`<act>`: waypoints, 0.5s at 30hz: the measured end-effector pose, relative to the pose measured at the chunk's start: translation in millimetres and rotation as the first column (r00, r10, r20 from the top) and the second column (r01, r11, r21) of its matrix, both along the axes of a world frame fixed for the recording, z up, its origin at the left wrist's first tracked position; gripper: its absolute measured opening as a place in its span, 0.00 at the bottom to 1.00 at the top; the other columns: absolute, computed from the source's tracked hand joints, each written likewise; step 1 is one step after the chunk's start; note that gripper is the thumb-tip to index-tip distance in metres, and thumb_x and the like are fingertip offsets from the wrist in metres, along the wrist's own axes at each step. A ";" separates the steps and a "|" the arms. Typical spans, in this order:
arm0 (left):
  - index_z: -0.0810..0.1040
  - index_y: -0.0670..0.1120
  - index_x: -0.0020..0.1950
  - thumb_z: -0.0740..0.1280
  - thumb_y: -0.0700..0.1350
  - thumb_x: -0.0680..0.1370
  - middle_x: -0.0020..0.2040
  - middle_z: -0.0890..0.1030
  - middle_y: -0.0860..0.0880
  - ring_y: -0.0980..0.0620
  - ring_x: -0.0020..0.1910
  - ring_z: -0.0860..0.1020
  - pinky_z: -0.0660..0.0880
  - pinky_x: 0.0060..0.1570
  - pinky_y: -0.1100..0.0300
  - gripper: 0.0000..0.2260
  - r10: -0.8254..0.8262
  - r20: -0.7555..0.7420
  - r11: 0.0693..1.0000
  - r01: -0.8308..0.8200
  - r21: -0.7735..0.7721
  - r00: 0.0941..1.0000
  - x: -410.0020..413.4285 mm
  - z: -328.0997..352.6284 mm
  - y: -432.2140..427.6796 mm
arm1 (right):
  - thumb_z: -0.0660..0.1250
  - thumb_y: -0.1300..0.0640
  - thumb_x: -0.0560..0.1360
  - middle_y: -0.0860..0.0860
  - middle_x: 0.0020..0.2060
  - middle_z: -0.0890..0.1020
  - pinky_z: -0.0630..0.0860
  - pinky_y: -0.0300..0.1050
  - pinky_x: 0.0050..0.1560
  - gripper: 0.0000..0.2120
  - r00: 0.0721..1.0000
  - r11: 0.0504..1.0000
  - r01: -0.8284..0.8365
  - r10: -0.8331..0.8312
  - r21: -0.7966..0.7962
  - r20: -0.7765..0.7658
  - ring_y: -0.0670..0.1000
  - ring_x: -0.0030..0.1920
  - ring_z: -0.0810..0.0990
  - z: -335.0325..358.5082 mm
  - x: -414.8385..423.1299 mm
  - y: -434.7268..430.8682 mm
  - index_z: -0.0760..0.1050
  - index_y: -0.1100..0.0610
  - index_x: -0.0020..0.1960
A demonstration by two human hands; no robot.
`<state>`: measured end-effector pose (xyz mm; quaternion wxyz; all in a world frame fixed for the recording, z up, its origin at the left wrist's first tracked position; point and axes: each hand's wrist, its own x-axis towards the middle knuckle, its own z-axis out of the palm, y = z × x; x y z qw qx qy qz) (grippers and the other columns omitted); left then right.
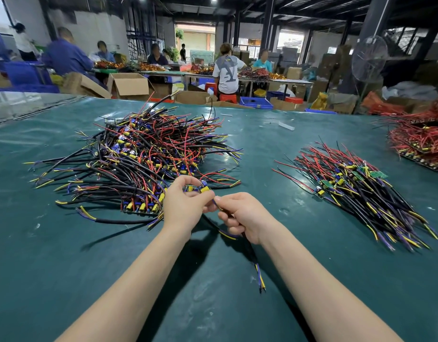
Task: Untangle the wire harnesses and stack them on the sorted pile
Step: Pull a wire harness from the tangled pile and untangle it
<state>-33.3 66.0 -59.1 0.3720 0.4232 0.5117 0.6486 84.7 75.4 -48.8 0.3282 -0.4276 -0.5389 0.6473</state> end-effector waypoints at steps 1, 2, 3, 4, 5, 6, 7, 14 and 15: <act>0.69 0.46 0.40 0.66 0.29 0.69 0.22 0.76 0.50 0.54 0.22 0.75 0.79 0.38 0.54 0.13 0.044 0.004 0.999 -0.045 0.012 0.999 -1.7 0.6 1.3 | 0.57 0.61 0.80 0.46 0.18 0.69 0.54 0.29 0.16 0.12 1.000 1.000 -0.010 0.010 0.007 0.004 0.41 0.16 0.60 0.5 -0.4 -0.4 0.73 0.60 0.39; 0.68 0.47 0.40 0.66 0.29 0.70 0.24 0.77 0.50 0.53 0.24 0.76 0.78 0.38 0.54 0.14 0.092 0.011 0.995 -0.092 0.033 0.996 -4.1 1.1 2.8 | 0.58 0.61 0.79 0.46 0.18 0.71 0.55 0.29 0.15 0.11 1.000 1.000 -0.021 0.021 0.005 0.008 0.41 0.16 0.62 0.6 -1.1 -1.0 0.73 0.60 0.40; 0.68 0.48 0.40 0.66 0.30 0.71 0.28 0.78 0.48 0.51 0.27 0.77 0.78 0.36 0.56 0.14 0.130 0.032 0.990 -0.132 0.056 0.991 -7.4 1.6 3.6 | 0.58 0.61 0.79 0.47 0.18 0.72 0.55 0.29 0.15 0.11 1.000 1.000 -0.029 0.029 0.000 0.011 0.41 0.16 0.63 0.6 -1.8 -1.5 0.73 0.60 0.40; 0.67 0.49 0.41 0.65 0.30 0.72 0.31 0.78 0.47 0.50 0.30 0.78 0.78 0.33 0.59 0.14 0.148 0.069 0.985 -0.153 0.076 0.987 -10.3 2.3 4.1 | 0.58 0.61 0.79 0.46 0.18 0.72 0.56 0.29 0.16 0.11 0.999 0.999 -0.033 0.033 -0.004 0.015 0.41 0.16 0.64 0.2 -2.6 -2.0 0.73 0.60 0.40; 0.67 0.49 0.42 0.64 0.30 0.73 0.34 0.77 0.45 0.49 0.32 0.79 0.78 0.31 0.62 0.14 0.147 0.102 0.984 -0.156 0.089 0.984 -13.1 2.7 3.9 | 0.58 0.61 0.79 0.46 0.18 0.71 0.55 0.29 0.16 0.11 0.999 0.999 -0.036 0.036 -0.001 0.018 0.41 0.16 0.63 -0.2 -3.1 -2.9 0.72 0.61 0.39; 0.67 0.49 0.43 0.64 0.30 0.74 0.35 0.77 0.44 0.50 0.32 0.80 0.77 0.30 0.64 0.13 0.135 0.120 0.984 -0.147 0.096 0.984 -14.5 2.9 4.2 | 0.57 0.62 0.80 0.46 0.18 0.71 0.55 0.29 0.16 0.12 0.999 0.999 -0.041 0.041 0.010 0.020 0.40 0.16 0.63 -0.5 -3.1 -3.9 0.72 0.61 0.39; 0.68 0.48 0.43 0.64 0.30 0.74 0.36 0.78 0.44 0.52 0.32 0.80 0.77 0.30 0.64 0.13 0.120 0.126 0.986 -0.132 0.098 0.985 -14.9 3.4 4.2 | 0.57 0.62 0.80 0.46 0.18 0.70 0.54 0.29 0.16 0.12 0.999 0.998 -0.051 0.051 0.028 0.019 0.40 0.16 0.62 -0.3 -2.4 -4.4 0.72 0.61 0.39; 0.67 0.47 0.40 0.66 0.27 0.71 0.30 0.74 0.43 0.56 0.24 0.78 0.75 0.26 0.65 0.16 0.132 0.191 0.978 -0.159 0.134 0.973 -19.1 7.9 7.2 | 0.55 0.63 0.80 0.46 0.21 0.72 0.58 0.30 0.16 0.11 0.975 0.972 -0.201 0.210 0.120 -0.071 0.40 0.18 0.64 2.4 -5.9 -10.4 0.74 0.59 0.44; 0.66 0.46 0.39 0.66 0.26 0.71 0.29 0.73 0.44 0.56 0.24 0.78 0.76 0.26 0.65 0.16 0.159 0.209 0.973 -0.189 0.134 0.965 -21.6 6.4 7.4 | 0.54 0.64 0.80 0.46 0.21 0.72 0.60 0.30 0.16 0.11 0.970 0.971 -0.216 0.225 0.101 -0.092 0.40 0.18 0.66 0.5 -8.4 -12.5 0.74 0.58 0.45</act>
